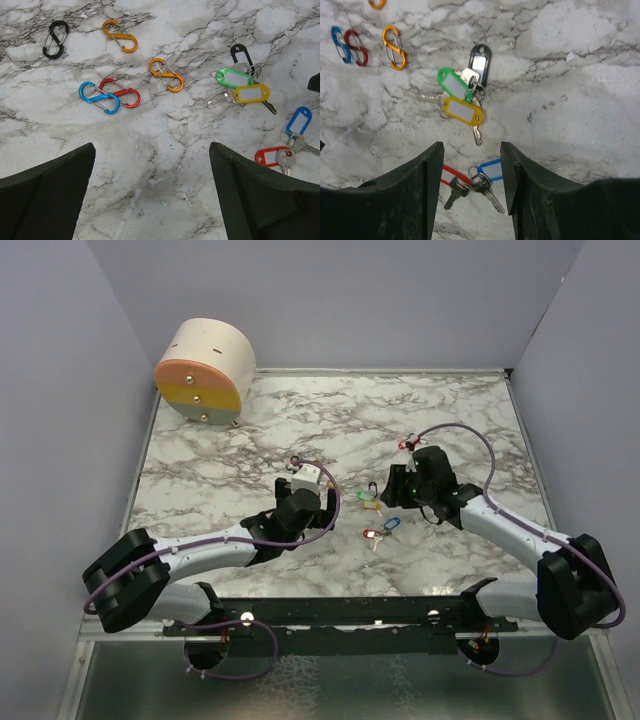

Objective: Put the keys on the keyring

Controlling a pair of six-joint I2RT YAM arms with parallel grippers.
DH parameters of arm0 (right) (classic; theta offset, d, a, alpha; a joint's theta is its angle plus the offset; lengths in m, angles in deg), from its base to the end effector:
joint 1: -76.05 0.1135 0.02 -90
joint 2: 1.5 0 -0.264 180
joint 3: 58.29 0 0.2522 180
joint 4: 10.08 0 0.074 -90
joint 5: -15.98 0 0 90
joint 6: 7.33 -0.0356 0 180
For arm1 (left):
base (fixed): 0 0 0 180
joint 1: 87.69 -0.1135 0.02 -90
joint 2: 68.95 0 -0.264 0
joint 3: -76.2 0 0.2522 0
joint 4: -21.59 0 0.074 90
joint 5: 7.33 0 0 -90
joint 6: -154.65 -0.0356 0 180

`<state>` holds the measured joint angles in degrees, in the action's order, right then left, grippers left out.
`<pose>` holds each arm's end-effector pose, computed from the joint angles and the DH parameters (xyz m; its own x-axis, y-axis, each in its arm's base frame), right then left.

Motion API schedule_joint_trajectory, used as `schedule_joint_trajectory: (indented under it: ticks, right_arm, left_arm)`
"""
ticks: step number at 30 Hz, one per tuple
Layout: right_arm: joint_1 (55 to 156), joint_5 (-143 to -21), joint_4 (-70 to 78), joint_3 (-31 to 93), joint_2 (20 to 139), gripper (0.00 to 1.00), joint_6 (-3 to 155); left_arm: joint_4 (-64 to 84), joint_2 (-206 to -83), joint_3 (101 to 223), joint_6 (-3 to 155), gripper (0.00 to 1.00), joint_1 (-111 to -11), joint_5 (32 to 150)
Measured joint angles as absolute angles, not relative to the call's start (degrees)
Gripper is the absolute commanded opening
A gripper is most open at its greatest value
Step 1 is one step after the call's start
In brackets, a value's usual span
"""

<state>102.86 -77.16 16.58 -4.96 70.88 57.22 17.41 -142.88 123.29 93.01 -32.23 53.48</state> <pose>0.2267 0.1167 0.2044 -0.7851 0.0840 -0.6137 -0.1629 0.9279 0.3355 0.1629 -0.2060 0.1992 -0.4861 -0.0251 -0.8735 0.2855 0.9402 -0.1859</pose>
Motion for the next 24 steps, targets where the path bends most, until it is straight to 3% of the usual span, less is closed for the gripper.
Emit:
schedule_joint_trajectory:
  ticks: [12, 24]
  right_arm:
    - [112.04, -74.45, 24.26, -6.03, 72.74, 0.37, 54.88]
    - [113.90, -69.90, 26.40, -6.03, 75.88, 0.30, 53.96]
  left_arm:
    - [18.07, -143.67, 123.29, 93.03, 0.99, -32.23, 54.38]
    - [18.05, -143.64, 123.29, 93.03, 0.99, -32.23, 54.38]
